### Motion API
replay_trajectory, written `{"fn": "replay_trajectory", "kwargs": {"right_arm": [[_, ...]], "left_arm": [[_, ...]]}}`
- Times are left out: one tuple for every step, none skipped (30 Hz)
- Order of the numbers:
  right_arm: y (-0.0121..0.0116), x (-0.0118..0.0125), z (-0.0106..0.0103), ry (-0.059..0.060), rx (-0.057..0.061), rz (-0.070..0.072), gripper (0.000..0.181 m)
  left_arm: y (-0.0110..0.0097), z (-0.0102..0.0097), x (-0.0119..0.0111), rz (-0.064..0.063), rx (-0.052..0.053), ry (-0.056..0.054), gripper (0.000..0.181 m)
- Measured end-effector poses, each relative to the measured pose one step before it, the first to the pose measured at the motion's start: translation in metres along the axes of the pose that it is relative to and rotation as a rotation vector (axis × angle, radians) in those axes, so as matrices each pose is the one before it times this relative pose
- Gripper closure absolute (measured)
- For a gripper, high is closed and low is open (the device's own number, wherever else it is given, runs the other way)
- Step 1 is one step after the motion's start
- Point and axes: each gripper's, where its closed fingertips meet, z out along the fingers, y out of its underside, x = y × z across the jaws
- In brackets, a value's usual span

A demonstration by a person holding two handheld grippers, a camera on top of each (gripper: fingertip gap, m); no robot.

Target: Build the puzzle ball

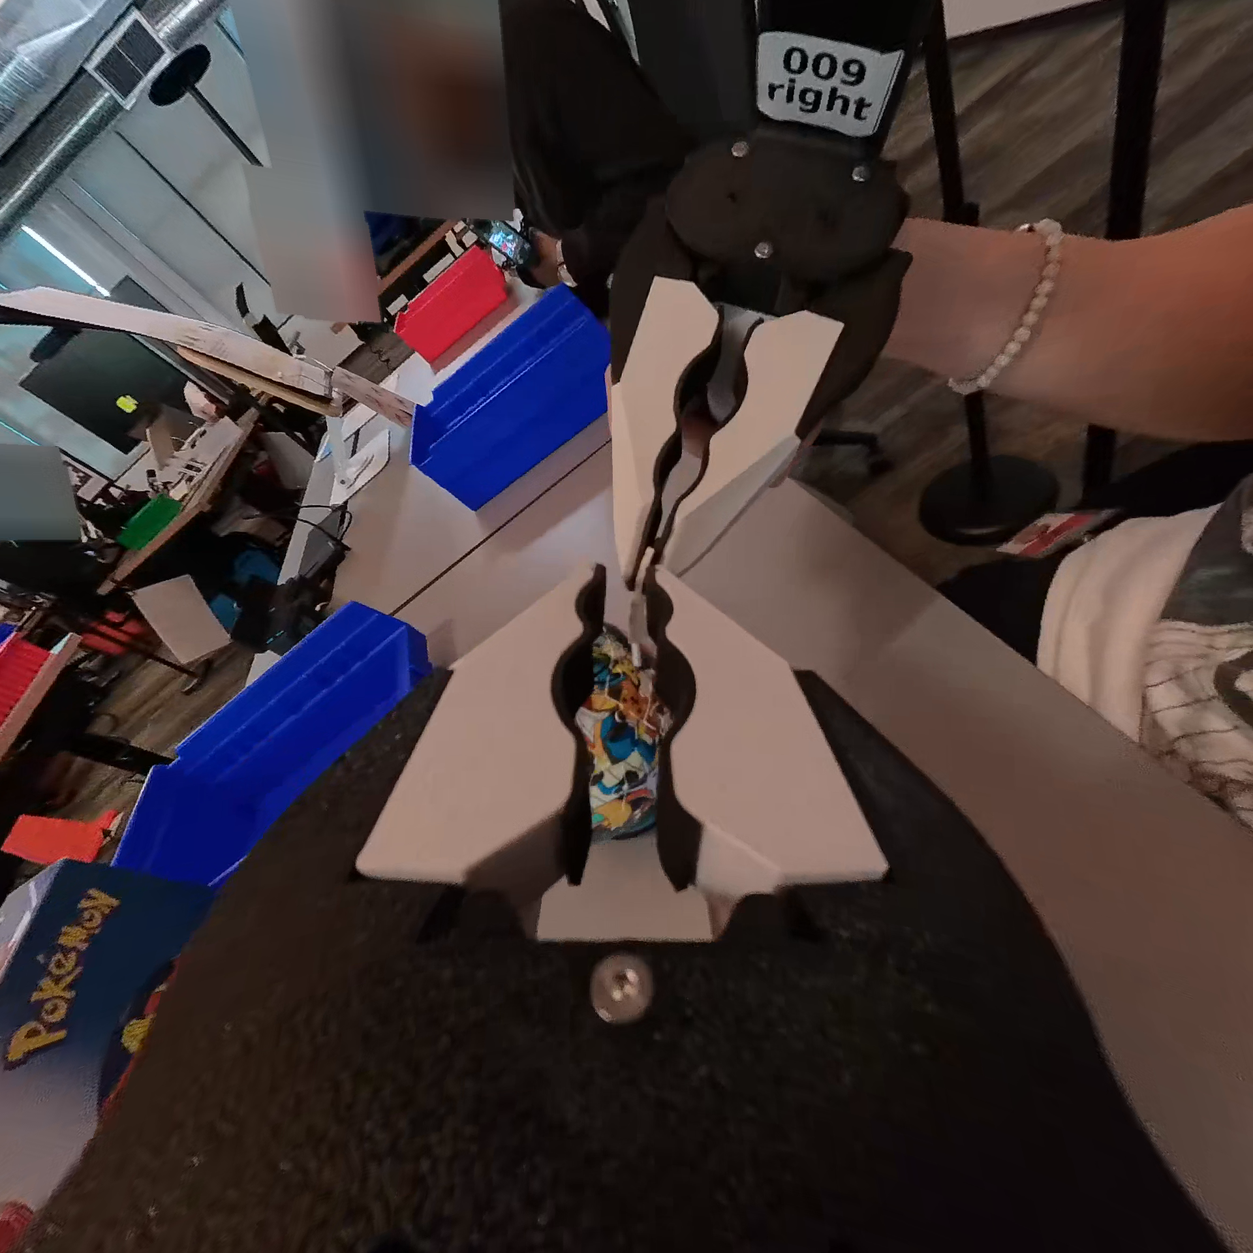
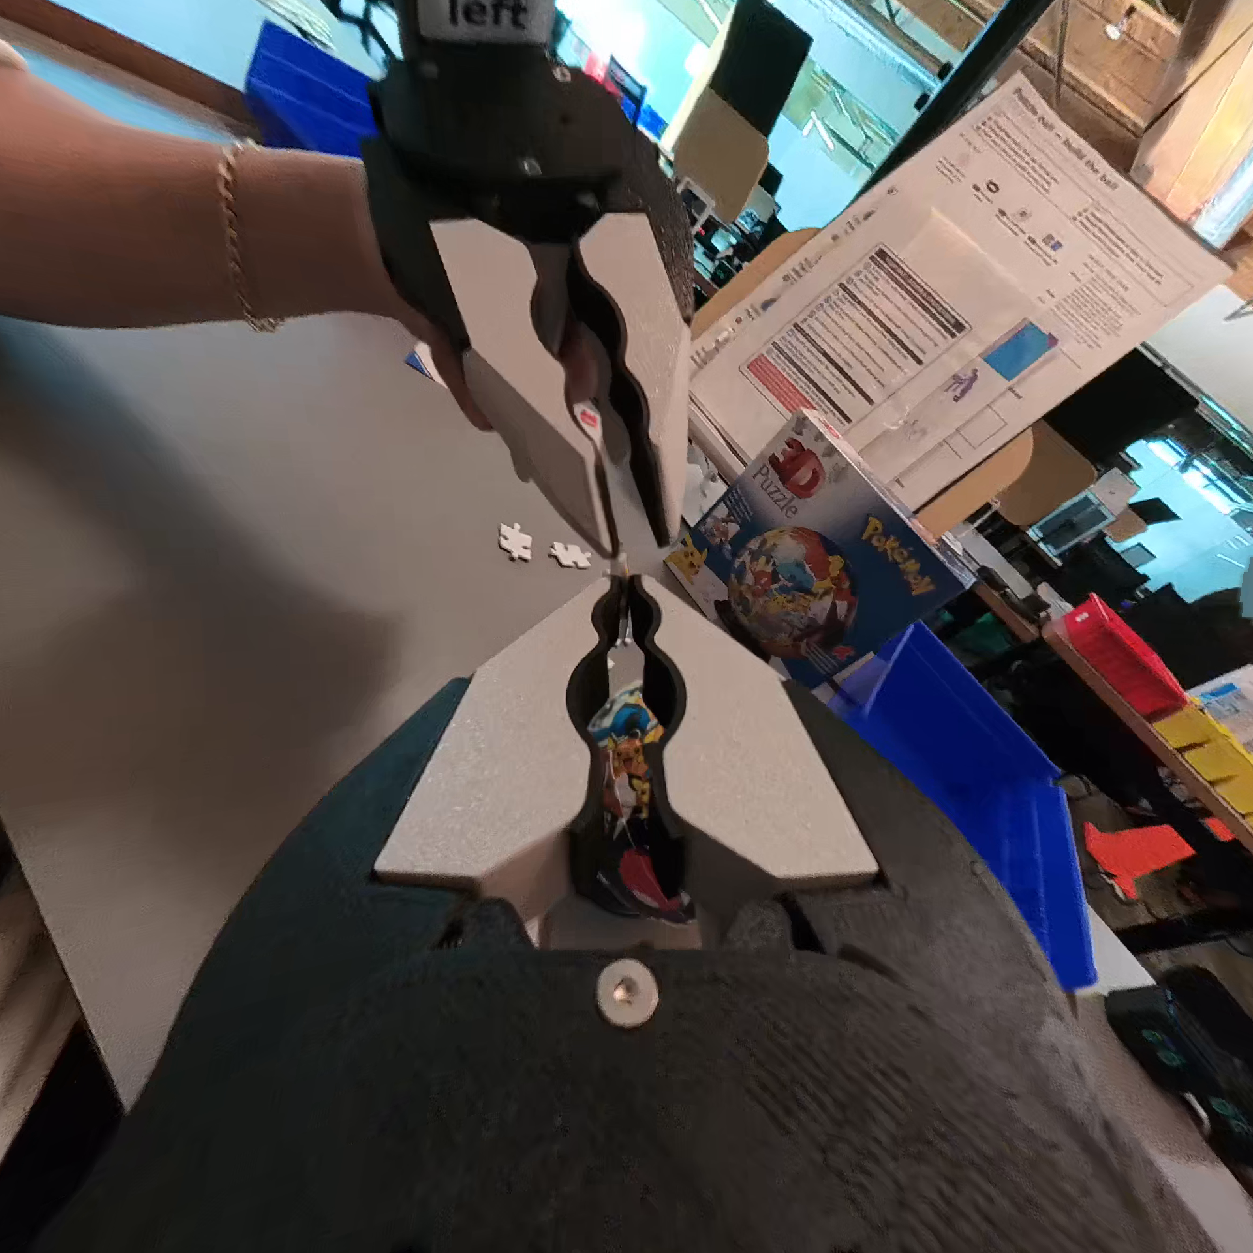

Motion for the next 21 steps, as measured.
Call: {"fn": "replay_trajectory", "kwargs": {"right_arm": [[-0.00025, 0.00141, 0.00048, 0.0044, 0.0007, 0.0030, 0.181], [0.00253, 0.00255, 0.00045, 0.0135, -0.0145, -0.0120, 0.181], [0.00318, 0.00094, 0.00060, 0.0050, -0.0163, -0.0189, 0.181], [0.00172, -0.00006, 0.00071, -0.0009, -0.0084, -0.0158, 0.181], [-0.00026, 0.00057, 0.00090, 0.0018, 0.0024, -0.0093, 0.181], [0.00018, -0.00008, 0.00099, -0.0050, -0.0003, -0.0016, 0.181], [0.00094, 0.00047, 0.00089, -0.0042, -0.0035, 0.0034, 0.181], [0.00100, 0.00301, 0.00045, 0.0104, -0.0017, 0.0018, 0.181], [0.00075, 0.00336, -0.00029, 0.0131, 0.0016, -0.0009, 0.181], [0.00049, 0.00056, -0.00058, -0.0060, 0.0017, 0.0019, 0.181], [-0.00096, 0.00018, -0.00045, -0.0064, 0.0074, 0.0032, 0.181], [-0.00227, 0.00056, -0.00030, -0.0009, 0.0158, 0.0021, 0.181], [-0.00214, -0.00085, 0.00012, -0.0097, 0.0125, 0.0040, 0.181], [-0.00115, -0.00090, 0.00036, -0.0094, 0.0059, 0.0047, 0.181], [-0.00002, 0.00076, 0.00056, 0.0021, 0.0002, -0.0017, 0.181], [0.00075, 0.00094, 0.00011, 0.0039, -0.0018, -0.0046, 0.181], [0.00084, -0.00053, -0.00010, -0.0082, 0.0010, 0.0022, 0.181], [0.00057, 0.00006, 0.00007, -0.0072, 0.0063, 0.0113, 0.181], [-0.00006, 0.00119, -0.00001, 0.0004, 0.0117, 0.0142, 0.181], [0.00014, 0.00125, -0.00011, 0.0018, 0.0085, 0.0100, 0.181], [0.00043, 0.00140, -0.00035, 0.0056, 0.0035, 0.0001, 0.180]], "left_arm": [[0.00190, 0.00044, -0.00040, 0.0009, -0.0118, 0.0096, 0.177], [0.00142, 0.00063, -0.00142, -0.0028, -0.0064, 0.0015, 0.181], [0.00106, 0.00082, -0.00130, -0.0034, -0.0019, 0.0006, 0.181], [0.00098, 0.00071, -0.00043, -0.0055, -0.0009, 0.0059, 0.181], [0.00043, 0.00016, -0.00007, -0.0054, 0.0026, 0.0090, 0.181], [-0.00039, -0.00029, 0.00004, -0.0044, 0.0071, 0.0093, 0.181], [-0.00147, -0.00079, -0.00015, -0.0058, 0.0128, 0.0075, 0.181], [-0.00130, -0.00063, -0.00158, -0.0092, 0.0106, -0.0015, 0.180], [0.00015, -0.00027, -0.00084, -0.0071, 0.0004, 0.0025, 0.181], [0.00119, 0.00019, -0.00045, -0.0018, -0.0072, 0.0028, 0.181], [0.00072, 0.00040, -0.00058, 0.0024, -0.0043, -0.0014, 0.181], [0.00042, 0.00068, 0.00079, 0.0025, -0.0036, 0.0069, 0.181], [0.00017, 0.00082, 0.00162, 0.0022, -0.0041, 0.0111, 0.181], [0.00004, 0.00070, -0.00077, 0.0030, -0.0038, -0.0058, 0.181], [0.00071, 0.00062, -0.00041, 0.0085, -0.0063, -0.0034, 0.181], [0.00064, 0.00047, -0.00039, 0.0067, -0.0059, -0.0006, 0.181], [-0.00013, 0.00031, -0.00184, 0.0025, 0.0001, -0.0089, 0.181], [-0.00037, 0.00053, -0.00156, -0.0017, 0.0013, -0.0049, 0.181], [-0.00001, 0.00073, -0.00088, -0.0086, -0.0021, 0.0001, 0.181], [-0.00032, 0.00107, -0.00166, -0.0126, -0.0005, -0.0045, 0.181], [-0.00033, 0.00121, -0.00166, -0.0155, 0.0002, -0.0041, 0.181]]}}
